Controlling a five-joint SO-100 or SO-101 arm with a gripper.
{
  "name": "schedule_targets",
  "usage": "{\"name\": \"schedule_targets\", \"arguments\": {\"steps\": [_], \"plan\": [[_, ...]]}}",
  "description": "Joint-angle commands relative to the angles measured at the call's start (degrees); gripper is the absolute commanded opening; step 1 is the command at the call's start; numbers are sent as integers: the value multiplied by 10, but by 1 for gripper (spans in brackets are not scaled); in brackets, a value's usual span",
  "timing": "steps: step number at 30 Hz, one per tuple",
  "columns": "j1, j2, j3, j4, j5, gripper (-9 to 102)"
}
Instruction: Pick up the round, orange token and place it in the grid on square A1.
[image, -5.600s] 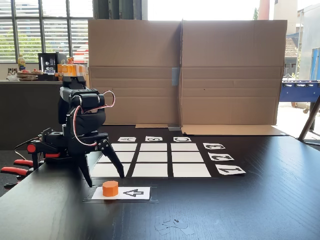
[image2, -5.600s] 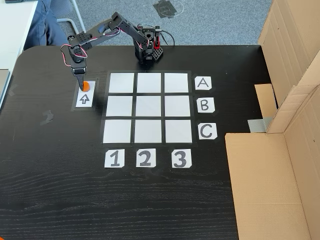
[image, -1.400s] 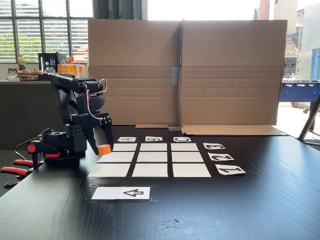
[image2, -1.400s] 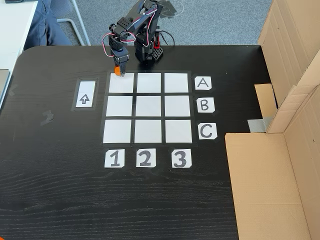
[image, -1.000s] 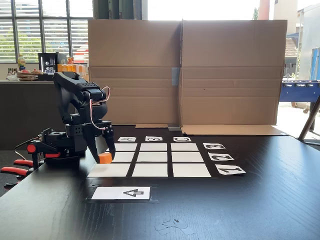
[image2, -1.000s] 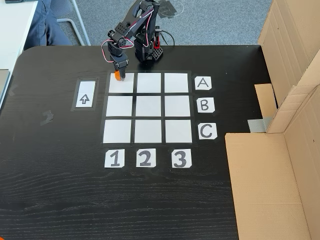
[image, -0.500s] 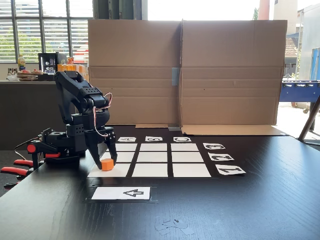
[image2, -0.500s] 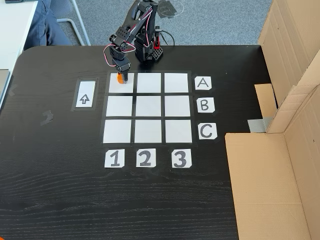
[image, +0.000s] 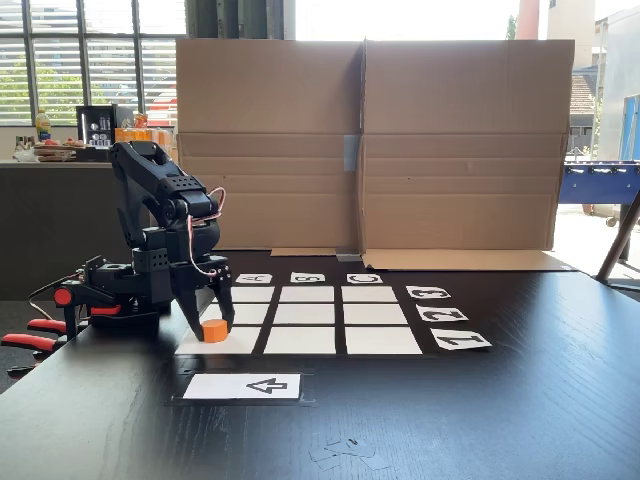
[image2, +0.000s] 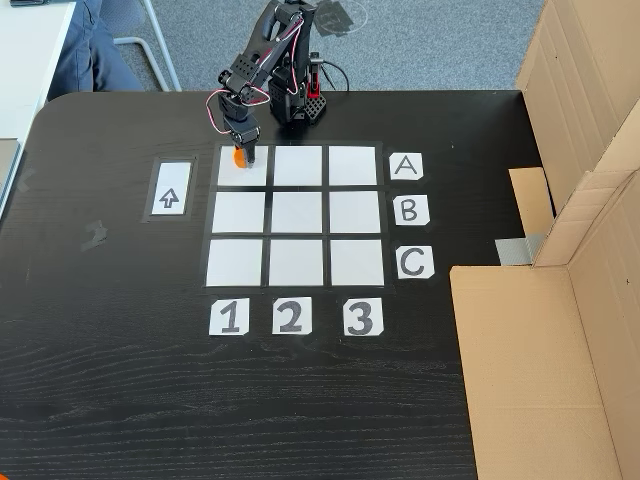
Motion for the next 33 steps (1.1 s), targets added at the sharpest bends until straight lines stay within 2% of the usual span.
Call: {"name": "schedule_targets", "arguments": {"steps": [1, 15, 25, 30, 33], "plan": [[8, -1, 0, -5, 7, 14], [12, -1, 8, -22, 105, 14], [9, -1, 18, -23, 117, 14], [8, -2, 25, -23, 112, 23], [6, -3, 26, -19, 106, 24]]}}
